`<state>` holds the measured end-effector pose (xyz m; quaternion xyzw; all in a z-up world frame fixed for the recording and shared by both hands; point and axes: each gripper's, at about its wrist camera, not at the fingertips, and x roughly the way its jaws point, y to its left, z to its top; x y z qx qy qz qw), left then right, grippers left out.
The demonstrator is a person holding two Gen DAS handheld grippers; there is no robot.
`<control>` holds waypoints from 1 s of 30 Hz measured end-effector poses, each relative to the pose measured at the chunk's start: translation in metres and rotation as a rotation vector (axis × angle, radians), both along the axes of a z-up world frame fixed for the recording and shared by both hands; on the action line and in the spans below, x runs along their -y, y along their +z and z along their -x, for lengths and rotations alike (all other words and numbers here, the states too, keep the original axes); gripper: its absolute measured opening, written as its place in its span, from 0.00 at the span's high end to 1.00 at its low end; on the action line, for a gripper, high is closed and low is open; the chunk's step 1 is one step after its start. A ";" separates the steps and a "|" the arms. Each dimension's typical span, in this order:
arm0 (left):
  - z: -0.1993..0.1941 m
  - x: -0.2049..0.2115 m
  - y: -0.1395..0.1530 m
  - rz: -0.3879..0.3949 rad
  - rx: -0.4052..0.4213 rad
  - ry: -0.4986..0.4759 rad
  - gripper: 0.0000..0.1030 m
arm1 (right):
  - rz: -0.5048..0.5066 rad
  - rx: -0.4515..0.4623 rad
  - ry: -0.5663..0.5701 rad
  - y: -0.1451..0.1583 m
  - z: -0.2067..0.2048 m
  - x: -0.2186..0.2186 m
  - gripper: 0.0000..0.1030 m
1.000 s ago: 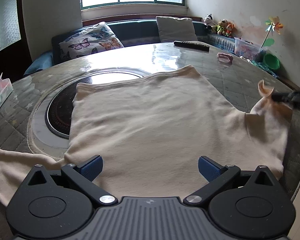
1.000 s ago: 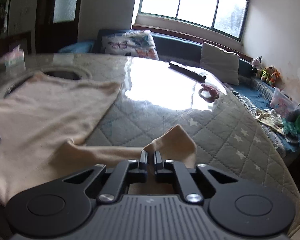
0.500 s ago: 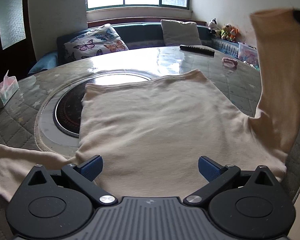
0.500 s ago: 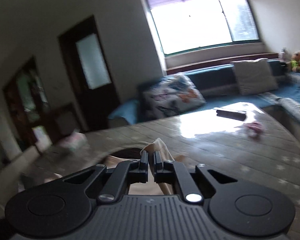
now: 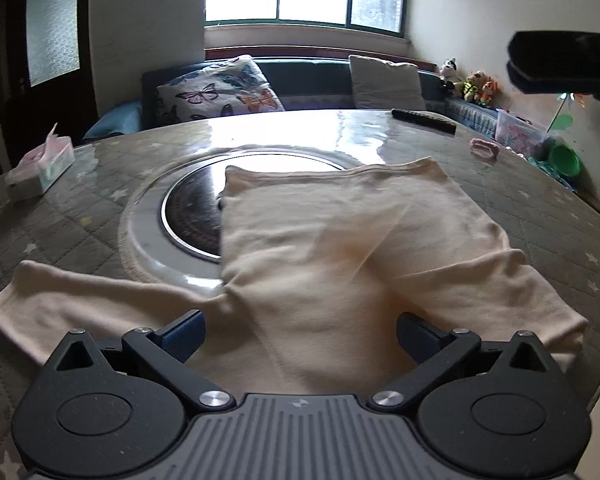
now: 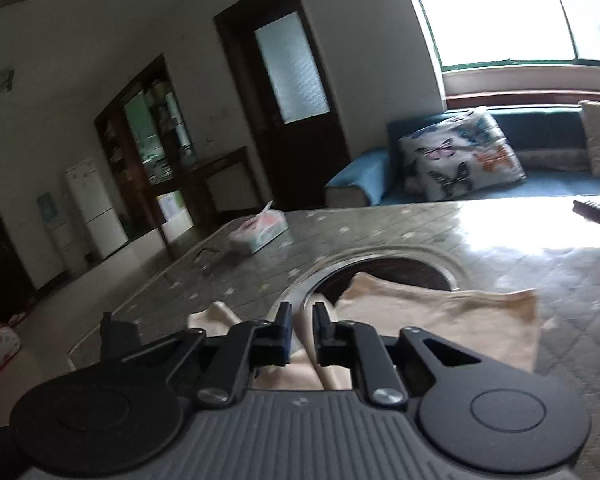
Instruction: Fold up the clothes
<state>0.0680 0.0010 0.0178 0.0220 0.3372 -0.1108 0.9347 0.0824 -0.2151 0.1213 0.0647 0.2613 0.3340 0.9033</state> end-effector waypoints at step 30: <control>0.001 0.019 0.005 0.007 0.024 -0.165 0.66 | 0.468 -0.078 -0.188 -0.109 -0.028 0.040 0.87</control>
